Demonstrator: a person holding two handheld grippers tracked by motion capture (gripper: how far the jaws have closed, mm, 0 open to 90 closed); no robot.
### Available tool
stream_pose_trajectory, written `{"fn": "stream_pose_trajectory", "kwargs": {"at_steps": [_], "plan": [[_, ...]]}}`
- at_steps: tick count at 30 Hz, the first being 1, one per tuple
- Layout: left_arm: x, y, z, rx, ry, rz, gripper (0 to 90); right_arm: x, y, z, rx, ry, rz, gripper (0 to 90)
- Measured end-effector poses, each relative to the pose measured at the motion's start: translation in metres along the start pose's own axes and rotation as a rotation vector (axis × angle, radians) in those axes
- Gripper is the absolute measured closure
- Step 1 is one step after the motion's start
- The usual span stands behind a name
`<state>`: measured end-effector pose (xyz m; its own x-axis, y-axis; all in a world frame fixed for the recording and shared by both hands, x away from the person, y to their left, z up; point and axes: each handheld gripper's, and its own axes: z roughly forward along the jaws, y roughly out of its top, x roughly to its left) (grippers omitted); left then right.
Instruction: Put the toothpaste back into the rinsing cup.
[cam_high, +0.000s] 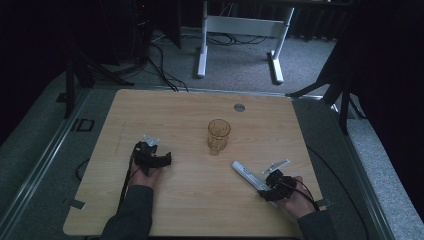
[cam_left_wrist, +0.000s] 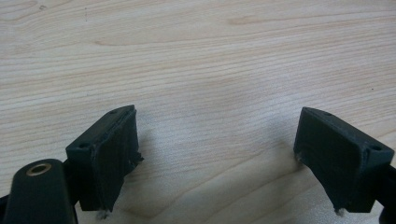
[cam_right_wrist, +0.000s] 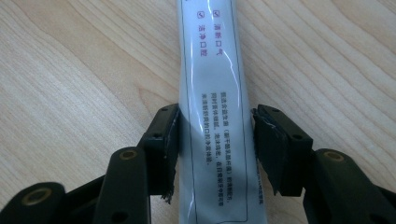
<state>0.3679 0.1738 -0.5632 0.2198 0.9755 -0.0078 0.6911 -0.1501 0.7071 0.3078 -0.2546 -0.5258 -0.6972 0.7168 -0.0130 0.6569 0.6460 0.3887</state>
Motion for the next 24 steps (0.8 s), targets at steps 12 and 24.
{"fn": "stream_pose_trajectory", "kwargs": {"at_steps": [12,24], "plan": [[0.0000,0.0000,0.0000,0.000,0.000,0.000,14.1,-0.0017,0.0065,0.0002,0.051,0.010,-0.013,51.3],[0.0000,0.0000,0.0000,0.000,0.000,0.000,14.1,-0.0013,0.0089,0.0005,0.066,0.008,-0.027,52.5]]}}
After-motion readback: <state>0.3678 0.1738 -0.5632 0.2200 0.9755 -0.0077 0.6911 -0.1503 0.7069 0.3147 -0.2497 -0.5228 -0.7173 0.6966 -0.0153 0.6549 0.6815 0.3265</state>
